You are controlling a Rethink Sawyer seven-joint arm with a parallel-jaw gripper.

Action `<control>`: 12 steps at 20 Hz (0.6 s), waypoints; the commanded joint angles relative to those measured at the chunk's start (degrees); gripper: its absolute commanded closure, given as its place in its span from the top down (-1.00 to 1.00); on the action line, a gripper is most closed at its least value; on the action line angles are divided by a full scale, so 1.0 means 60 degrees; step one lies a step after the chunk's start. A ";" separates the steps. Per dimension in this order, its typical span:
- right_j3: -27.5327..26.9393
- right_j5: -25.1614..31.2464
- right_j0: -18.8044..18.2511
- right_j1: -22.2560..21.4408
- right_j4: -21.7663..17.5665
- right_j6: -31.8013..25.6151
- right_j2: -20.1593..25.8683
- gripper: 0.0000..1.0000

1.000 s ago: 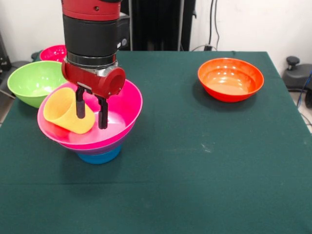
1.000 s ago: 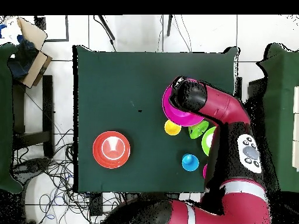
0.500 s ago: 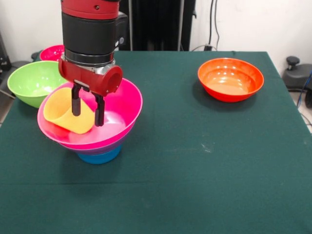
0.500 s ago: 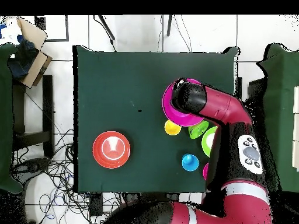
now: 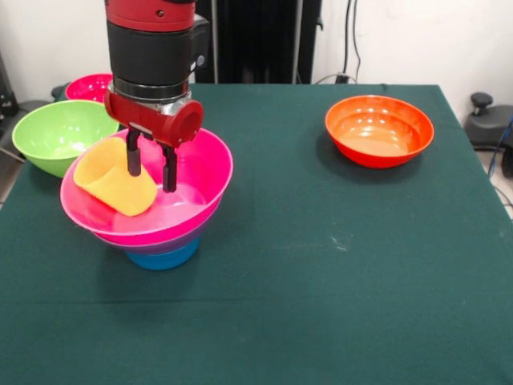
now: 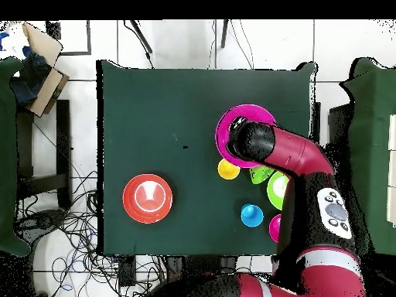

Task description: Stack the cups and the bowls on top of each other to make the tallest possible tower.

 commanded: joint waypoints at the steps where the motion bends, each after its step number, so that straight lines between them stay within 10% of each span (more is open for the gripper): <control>1: 0.1319 -0.0245 -0.0120 -0.0059 -0.1119 -0.0729 0.0731 1.00; 12: 0.1005 0.0363 -0.0102 -0.0431 -0.1361 -0.0709 0.0722 1.00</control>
